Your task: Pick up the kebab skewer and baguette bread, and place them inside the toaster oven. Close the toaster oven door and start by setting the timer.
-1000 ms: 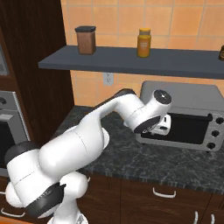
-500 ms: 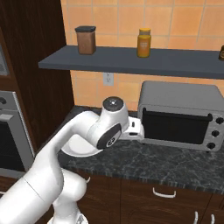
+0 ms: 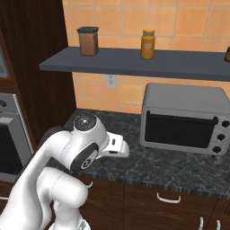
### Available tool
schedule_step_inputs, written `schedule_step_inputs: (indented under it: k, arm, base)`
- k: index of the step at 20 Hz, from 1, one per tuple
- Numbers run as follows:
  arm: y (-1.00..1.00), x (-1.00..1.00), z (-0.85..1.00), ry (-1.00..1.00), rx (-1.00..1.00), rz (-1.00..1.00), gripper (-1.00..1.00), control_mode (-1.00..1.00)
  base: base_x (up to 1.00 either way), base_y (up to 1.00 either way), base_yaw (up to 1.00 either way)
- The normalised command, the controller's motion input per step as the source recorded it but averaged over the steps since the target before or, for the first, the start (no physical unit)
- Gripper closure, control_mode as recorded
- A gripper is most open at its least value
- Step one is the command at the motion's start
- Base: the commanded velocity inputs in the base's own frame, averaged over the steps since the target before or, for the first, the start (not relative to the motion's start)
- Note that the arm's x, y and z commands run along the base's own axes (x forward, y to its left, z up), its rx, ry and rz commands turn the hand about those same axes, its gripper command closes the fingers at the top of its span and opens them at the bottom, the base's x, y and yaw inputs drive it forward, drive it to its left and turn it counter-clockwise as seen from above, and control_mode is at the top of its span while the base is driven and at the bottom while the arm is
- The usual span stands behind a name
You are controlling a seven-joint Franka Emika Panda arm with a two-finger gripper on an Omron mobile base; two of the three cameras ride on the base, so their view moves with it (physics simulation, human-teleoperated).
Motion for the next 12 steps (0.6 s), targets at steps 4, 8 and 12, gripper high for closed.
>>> schedule_step_inputs:
  k: [4, 8, 12]
  arm:
    - [0.01, 0.03, 0.00, 0.00, -0.02, 0.00, -1.00, -1.00]
    - [0.00, 0.00, 0.00, 0.00, 0.00, 0.00, -1.00, -1.00]
    - [0.00, 0.00, 0.00, 0.00, 0.00, 0.00, -1.00, -1.00]
  base:
    - [0.00, 0.00, 0.00]
    - [0.00, 0.00, 0.00]
    - [0.00, 0.00, 0.00]
